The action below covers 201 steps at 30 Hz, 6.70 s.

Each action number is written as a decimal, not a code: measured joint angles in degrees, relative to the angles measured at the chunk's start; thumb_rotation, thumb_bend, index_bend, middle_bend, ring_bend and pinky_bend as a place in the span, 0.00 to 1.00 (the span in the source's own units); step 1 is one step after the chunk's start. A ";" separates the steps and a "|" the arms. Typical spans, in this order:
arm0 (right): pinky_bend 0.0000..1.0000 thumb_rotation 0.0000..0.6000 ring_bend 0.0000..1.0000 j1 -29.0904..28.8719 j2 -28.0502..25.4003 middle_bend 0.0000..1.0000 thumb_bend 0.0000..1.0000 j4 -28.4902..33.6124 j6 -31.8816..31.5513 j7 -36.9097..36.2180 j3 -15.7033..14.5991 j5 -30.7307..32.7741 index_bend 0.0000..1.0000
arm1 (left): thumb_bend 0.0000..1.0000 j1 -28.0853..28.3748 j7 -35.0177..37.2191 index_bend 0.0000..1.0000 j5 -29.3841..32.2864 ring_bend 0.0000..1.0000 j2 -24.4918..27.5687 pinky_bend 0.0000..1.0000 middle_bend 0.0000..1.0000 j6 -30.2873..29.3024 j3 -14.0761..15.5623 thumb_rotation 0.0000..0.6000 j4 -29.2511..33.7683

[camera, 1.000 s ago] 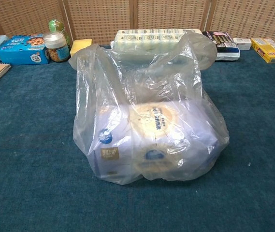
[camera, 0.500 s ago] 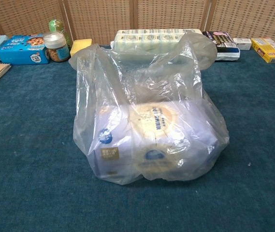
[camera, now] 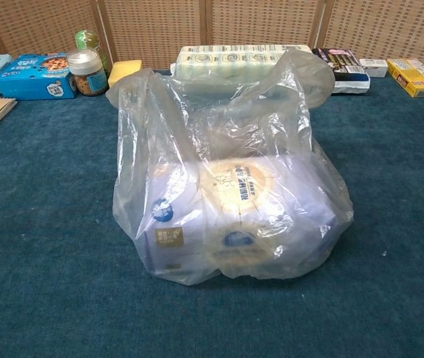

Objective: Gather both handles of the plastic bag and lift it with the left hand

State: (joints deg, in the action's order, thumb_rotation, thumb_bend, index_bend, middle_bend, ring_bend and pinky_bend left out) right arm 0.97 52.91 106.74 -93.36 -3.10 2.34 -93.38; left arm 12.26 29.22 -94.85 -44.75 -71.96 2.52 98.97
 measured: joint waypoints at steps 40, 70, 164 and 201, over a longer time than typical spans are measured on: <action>0.15 1.00 0.24 1.46 -1.54 0.37 0.19 1.74 -2.15 0.90 0.45 0.14 0.45 | 0.02 28.13 7.63 0.03 4.11 0.00 -12.76 0.00 0.05 30.49 -4.67 0.00 -3.03; 0.15 1.00 0.24 2.36 -1.38 0.37 0.19 0.37 -2.96 -0.73 1.23 2.01 0.45 | 0.03 40.49 3.67 0.03 21.55 0.00 -28.19 0.00 0.05 40.84 -13.34 0.00 -8.85; 0.14 1.00 0.24 3.80 -2.13 0.37 0.19 -0.73 -5.91 -5.09 1.72 0.10 0.45 | 0.25 16.50 40.33 0.46 53.01 0.54 -40.52 0.59 0.60 85.65 -59.27 0.02 -15.91; 0.14 1.00 0.24 4.39 -2.26 0.38 0.19 -1.77 -7.67 -7.83 1.74 -0.53 0.45 | 0.17 22.59 26.13 0.09 72.35 0.36 -40.21 0.54 0.35 92.75 -51.83 0.00 -20.90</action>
State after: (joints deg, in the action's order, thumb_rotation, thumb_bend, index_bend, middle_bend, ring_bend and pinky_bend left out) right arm 5.36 50.66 104.96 -101.03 -10.93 4.08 -93.91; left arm 34.85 55.35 -22.50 -84.96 20.79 -49.31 78.06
